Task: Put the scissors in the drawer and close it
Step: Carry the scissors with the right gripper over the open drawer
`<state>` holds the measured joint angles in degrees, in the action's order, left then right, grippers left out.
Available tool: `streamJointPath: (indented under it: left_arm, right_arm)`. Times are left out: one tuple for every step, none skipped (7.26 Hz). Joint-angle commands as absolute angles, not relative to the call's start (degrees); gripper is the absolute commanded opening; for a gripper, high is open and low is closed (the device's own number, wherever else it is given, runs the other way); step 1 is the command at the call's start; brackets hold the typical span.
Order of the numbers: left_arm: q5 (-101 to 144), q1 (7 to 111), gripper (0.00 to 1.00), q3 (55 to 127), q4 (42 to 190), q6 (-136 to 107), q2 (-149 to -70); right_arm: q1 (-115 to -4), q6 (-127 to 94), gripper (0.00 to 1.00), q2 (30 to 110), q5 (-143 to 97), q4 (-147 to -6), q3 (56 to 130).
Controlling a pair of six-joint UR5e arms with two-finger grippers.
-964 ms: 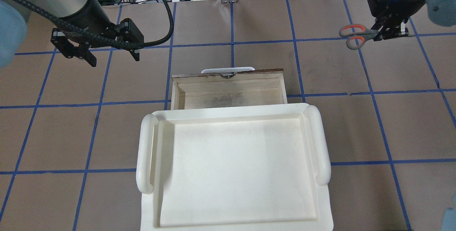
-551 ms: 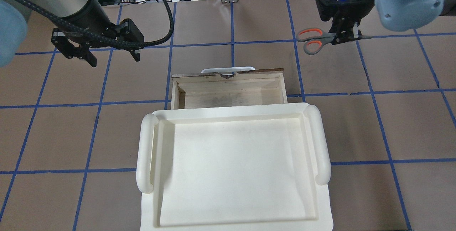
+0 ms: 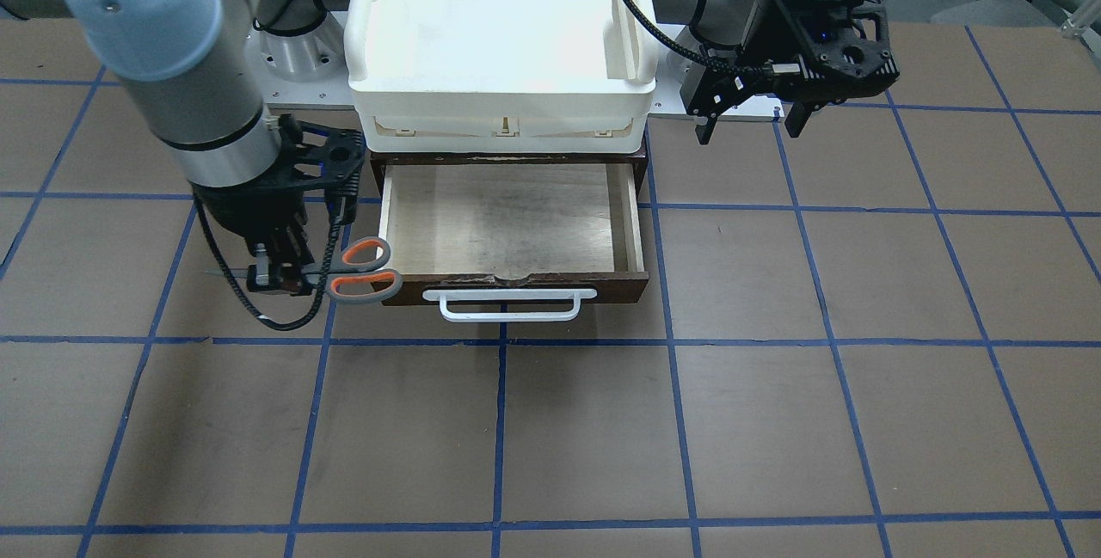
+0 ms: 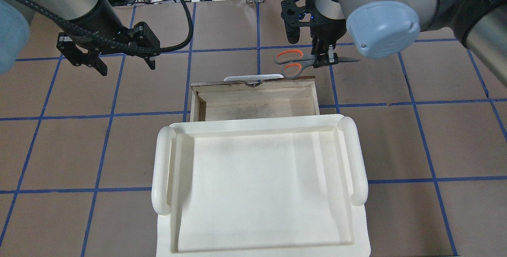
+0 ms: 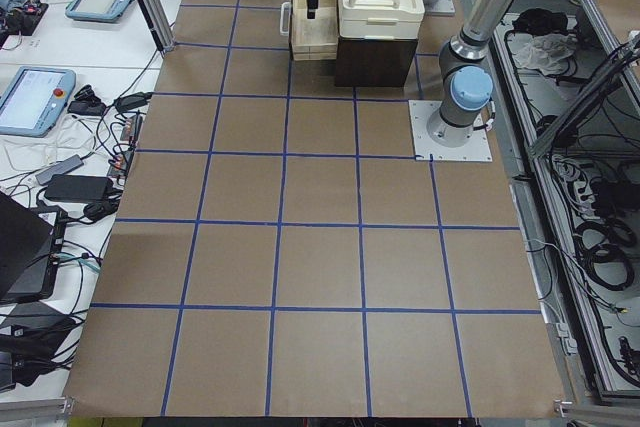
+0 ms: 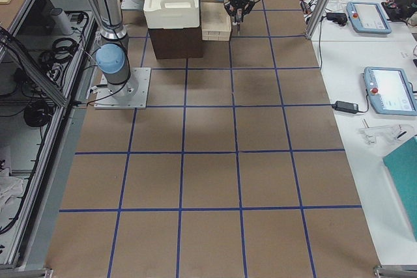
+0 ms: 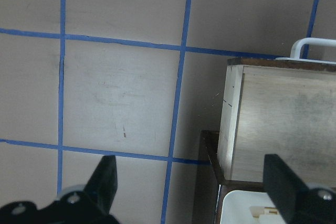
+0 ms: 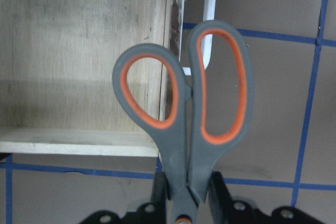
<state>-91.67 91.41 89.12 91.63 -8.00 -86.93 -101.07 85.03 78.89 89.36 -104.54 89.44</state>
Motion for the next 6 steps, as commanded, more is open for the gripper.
streamJointPath:
  left_arm:
    - [-91.7,91.4,1.00,89.1,91.7,-8.0,-86.9]
    - [-91.7,91.4,1.00,89.1,91.7,-8.0,-86.9]
    - [-91.7,91.4,1.00,89.1,91.7,-8.0,-86.9]
    - [-91.7,91.4,1.00,89.1,91.7,-8.0,-86.9]
    - [-91.7,91.4,1.00,89.1,91.7,-7.9,-86.9]
    - [-91.7,91.4,1.00,89.1,91.7,-7.9,-86.9]
  right_arm:
    - [-106.9,78.9,0.00,77.9,89.2,-104.2,89.5]
    - [-108.5,77.8,0.00,77.4,89.1,-104.8,89.5]
    - [-109.8,74.8,0.00,76.6,89.1,-104.9,89.5]
    - [-111.3,74.3,0.00,76.0,89.2,-105.5,89.4]
    - [-112.3,73.7,0.00,75.1,89.2,-105.8,89.5]
    - [-113.6,72.2,0.00,74.0,89.3,-106.0,89.5]
